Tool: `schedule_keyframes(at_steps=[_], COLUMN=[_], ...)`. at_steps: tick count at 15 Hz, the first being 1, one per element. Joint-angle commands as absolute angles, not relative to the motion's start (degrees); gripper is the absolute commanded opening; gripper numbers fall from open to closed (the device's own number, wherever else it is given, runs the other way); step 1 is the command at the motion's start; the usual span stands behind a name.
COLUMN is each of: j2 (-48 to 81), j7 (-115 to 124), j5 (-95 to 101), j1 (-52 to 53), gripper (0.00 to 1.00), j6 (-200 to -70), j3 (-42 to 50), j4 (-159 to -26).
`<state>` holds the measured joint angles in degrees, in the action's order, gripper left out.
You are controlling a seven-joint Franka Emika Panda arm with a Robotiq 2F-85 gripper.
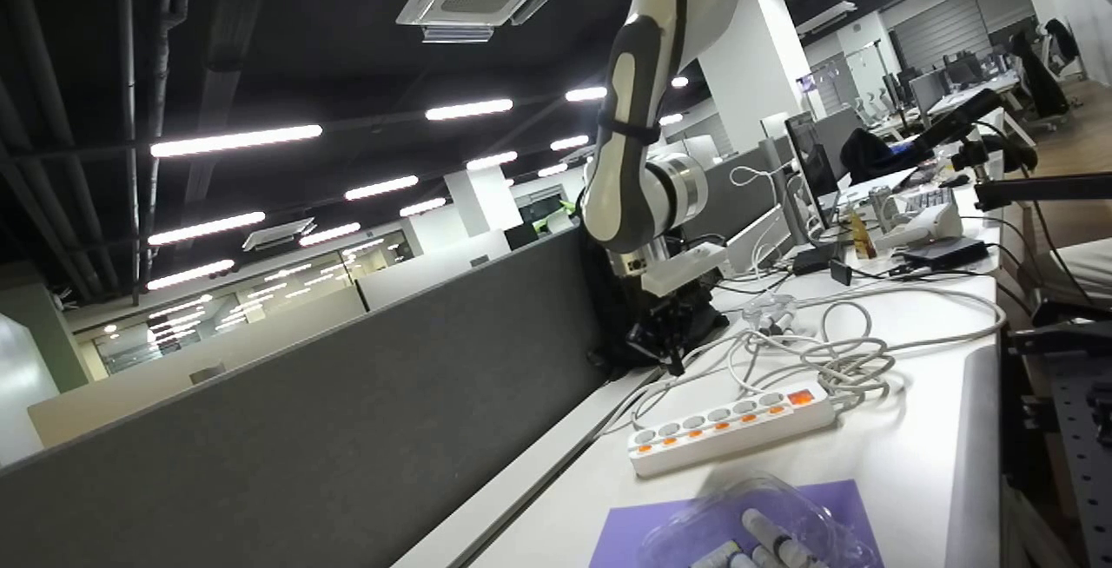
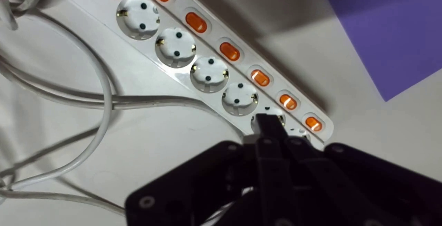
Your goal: Turn on the switch in the middle of the adapter
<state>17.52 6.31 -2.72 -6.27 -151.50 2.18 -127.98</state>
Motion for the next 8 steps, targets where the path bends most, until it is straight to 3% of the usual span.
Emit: schedule_keyframes(at_steps=[1, 8], j2=[21.11, 25.28], j7=[6.07, 4.64], j5=[-3.38, -6.68], j1=[-5.14, -6.11], gripper=[0.0, 0.0], j6=[-154.09, -158.01], j3=[2.79, 1.89], j4=[-126.51, -128.22])
